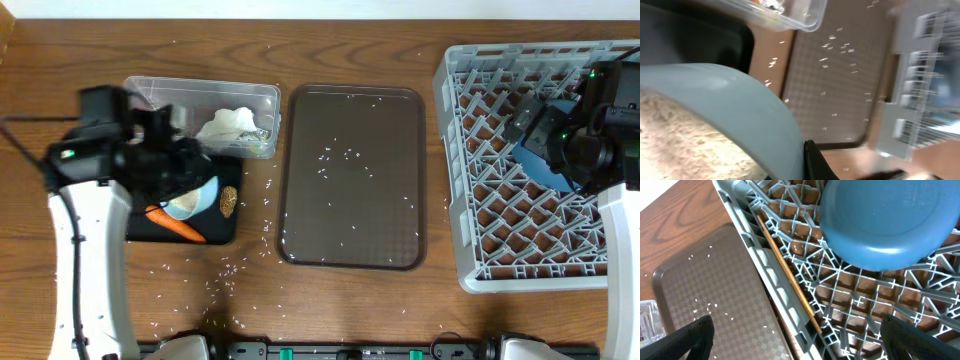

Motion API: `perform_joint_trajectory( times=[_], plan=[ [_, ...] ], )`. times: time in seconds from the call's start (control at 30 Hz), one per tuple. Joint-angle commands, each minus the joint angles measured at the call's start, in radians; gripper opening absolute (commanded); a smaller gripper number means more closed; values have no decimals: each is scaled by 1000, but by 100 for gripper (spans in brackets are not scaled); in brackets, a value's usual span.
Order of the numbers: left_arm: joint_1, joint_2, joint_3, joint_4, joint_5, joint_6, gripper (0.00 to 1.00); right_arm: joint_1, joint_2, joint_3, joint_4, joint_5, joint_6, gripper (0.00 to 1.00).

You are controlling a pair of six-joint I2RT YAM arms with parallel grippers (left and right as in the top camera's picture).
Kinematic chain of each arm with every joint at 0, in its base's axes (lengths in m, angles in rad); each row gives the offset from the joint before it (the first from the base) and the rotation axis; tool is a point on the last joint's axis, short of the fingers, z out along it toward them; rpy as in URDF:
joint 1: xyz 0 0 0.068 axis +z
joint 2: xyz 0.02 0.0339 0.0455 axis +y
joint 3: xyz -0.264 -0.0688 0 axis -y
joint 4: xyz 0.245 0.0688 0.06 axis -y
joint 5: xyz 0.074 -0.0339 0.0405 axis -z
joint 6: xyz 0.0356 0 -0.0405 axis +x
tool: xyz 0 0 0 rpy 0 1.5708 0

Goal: Sort waste into correct bins and load items into the dishwasher rack
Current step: 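Lift the rice bowl and carry it over the black tray, then tip the bowl with the left gripper to dump rice onto the black tray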

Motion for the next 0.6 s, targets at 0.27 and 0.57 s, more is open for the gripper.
perform_joint_trajectory(
  times=[0.27, 0.57],
  plan=[
    [317, 87, -311, 133, 716, 485, 7, -8, 2, 7, -2, 6, -1, 99],
    [476, 129, -515, 386, 928, 537, 6, -8, 2, 7, -2, 6, -1, 99]
  ],
)
